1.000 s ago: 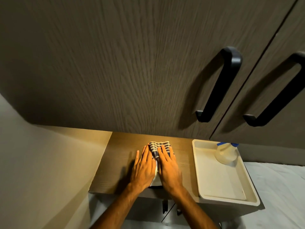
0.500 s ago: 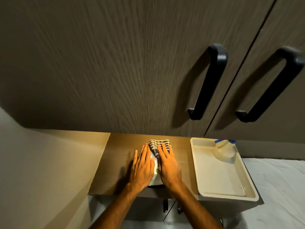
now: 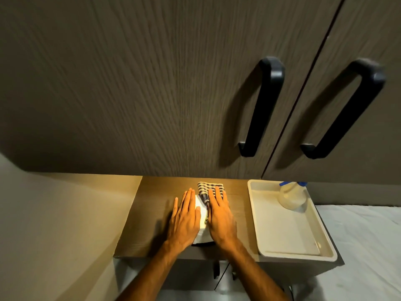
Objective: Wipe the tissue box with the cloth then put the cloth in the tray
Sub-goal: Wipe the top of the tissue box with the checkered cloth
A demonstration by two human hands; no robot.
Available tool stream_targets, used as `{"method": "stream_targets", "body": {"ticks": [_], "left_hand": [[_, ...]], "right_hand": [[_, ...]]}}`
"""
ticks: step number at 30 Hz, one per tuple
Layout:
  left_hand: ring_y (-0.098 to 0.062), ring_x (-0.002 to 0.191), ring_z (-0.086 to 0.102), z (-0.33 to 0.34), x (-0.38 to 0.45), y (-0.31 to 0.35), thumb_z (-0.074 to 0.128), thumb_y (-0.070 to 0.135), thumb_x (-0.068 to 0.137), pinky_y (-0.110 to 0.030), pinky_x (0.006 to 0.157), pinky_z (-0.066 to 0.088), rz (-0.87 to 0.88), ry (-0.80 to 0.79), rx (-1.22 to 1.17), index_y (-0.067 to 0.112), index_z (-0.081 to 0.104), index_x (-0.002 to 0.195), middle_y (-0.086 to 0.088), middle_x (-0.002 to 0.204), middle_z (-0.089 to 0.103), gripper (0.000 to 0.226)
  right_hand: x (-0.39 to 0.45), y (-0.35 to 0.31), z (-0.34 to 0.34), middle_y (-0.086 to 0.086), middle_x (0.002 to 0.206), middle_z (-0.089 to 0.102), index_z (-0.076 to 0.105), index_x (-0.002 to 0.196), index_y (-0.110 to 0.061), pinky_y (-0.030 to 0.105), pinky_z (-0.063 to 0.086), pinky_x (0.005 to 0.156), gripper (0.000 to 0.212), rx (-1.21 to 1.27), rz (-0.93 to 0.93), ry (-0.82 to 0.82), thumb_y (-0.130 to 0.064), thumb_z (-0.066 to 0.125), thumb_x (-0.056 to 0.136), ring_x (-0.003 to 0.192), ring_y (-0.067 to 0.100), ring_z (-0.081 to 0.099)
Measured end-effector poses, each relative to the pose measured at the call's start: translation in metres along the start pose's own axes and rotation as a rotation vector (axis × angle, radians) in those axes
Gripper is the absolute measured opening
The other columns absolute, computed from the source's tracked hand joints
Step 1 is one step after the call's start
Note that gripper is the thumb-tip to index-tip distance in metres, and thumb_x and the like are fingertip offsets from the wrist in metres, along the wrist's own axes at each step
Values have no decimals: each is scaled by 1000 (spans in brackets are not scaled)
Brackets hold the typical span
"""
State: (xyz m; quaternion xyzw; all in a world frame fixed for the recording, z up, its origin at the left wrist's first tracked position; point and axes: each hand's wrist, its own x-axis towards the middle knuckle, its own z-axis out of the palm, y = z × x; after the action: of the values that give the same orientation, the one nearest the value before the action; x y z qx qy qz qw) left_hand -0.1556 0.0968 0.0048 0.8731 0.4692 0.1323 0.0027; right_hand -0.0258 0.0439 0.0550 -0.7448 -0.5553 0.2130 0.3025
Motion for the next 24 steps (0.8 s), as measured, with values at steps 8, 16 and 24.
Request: {"method": "stream_targets", "body": {"ticks": [8, 16, 24], "left_hand": [[-27, 151, 19, 4, 3, -2, 47, 29, 98, -52, 123, 9, -31, -56, -101, 11, 30, 153, -12, 162, 24, 60], [-35, 146, 30, 5, 1, 0, 56, 36, 95, -56, 119, 26, 6, -79, 18, 1, 35, 149, -20, 158, 32, 68], [-36, 142, 39, 6, -1, -1, 62, 29, 93, -59, 117, 28, 32, -56, -3, 4, 43, 145, -21, 153, 41, 61]], "right_hand": [[-39, 15, 28, -9, 164, 5, 13, 155, -28, 46, 13, 126, 76, -155, -132, 40, -52, 50, 93, 152, 14, -5], [-20, 5, 3, -4, 168, 11, 16, 158, -25, 43, 28, 123, 80, 67, 10, 10, -62, 29, 88, 156, 18, 7], [-17, 10, 16, -10, 167, 8, 17, 157, -29, 38, 15, 126, 66, -133, -130, -1, -52, 38, 99, 155, 14, -2]]}}
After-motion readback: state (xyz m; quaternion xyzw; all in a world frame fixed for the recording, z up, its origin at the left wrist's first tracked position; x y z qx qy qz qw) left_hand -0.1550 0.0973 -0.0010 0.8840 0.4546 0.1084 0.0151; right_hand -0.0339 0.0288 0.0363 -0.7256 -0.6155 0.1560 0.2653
